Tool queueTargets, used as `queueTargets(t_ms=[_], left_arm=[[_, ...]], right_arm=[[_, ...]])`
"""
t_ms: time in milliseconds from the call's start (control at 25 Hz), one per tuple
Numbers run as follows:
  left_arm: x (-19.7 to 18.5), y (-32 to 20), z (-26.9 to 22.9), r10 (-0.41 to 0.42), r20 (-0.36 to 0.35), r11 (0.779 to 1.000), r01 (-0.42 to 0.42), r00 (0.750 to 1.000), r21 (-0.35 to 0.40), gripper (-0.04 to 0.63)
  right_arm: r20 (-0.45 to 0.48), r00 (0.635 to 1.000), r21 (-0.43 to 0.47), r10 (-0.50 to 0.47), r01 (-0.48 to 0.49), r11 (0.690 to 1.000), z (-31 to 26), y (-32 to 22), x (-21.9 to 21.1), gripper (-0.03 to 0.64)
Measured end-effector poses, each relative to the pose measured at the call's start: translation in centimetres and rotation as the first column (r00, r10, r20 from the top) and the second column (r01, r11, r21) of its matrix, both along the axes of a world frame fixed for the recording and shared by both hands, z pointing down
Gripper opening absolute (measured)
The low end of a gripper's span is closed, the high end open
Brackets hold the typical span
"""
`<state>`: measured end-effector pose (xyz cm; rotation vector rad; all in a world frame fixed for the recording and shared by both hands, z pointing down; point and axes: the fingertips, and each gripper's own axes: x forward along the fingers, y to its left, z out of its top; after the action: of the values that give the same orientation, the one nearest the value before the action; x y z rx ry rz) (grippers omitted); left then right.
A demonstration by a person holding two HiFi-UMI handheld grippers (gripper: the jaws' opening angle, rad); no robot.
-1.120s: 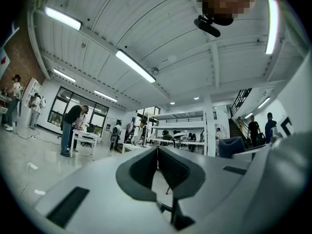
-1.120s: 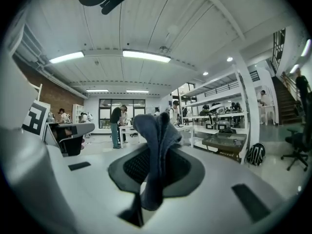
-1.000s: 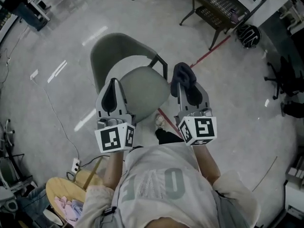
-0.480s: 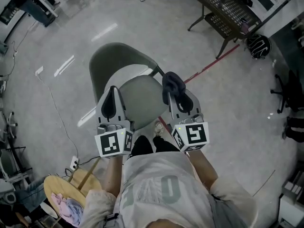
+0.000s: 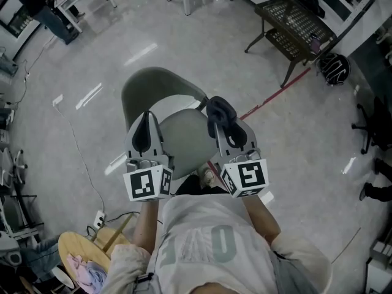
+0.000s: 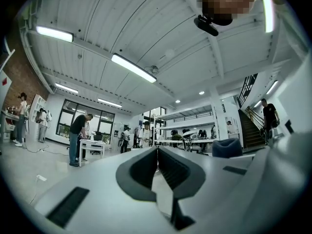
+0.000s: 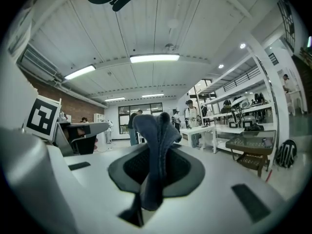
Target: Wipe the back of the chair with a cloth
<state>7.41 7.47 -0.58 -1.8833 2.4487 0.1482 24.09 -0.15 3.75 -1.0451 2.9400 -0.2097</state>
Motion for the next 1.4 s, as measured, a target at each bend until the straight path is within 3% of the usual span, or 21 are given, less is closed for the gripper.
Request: queueTargets(t_ms=[320, 520, 720, 1000, 1400], left_arm=[[0.5, -1.2, -1.0, 0.006, 0.009, 0.999, -0.006, 1.0, 0.045, 0.015], [-0.3, -1.9, -1.2, 0.009, -0.069, 0.997, -0.003, 0.998, 0.077, 0.015], [-1.1, -3.3, -2.4, 0.025, -0.037, 0.995, -0.021, 0.999, 0.1, 0.015], [-4.8, -4.7, -0.6, 0.022, -0.099, 0.997, -0.015, 0.995, 0.07, 0.015], [-10.9, -5.6, 0.6, -0.026, -0.125, 0.998, 0.032, 0.992, 0.05, 0.015]], right_arm=[[0.02, 1.0, 0.05, -0.008, 0.007, 0.999, -1.4, -1.5, -0.7, 0.06], [0.008, 0.999, 0.062, -0.038, 0.037, 0.997, -1.6, -1.8, -2.7, 0.06], [-0.002, 0.998, 0.074, -0.064, 0.064, 0.995, -2.1, -2.2, -5.2, 0.06], [-0.046, 0.996, 0.056, -0.081, 0.083, 0.995, -1.7, -3.5, -8.7, 0.06], [-0.074, 0.993, 0.054, -0.095, 0.099, 0.994, -1.4, -5.4, -14.7, 0.06]])
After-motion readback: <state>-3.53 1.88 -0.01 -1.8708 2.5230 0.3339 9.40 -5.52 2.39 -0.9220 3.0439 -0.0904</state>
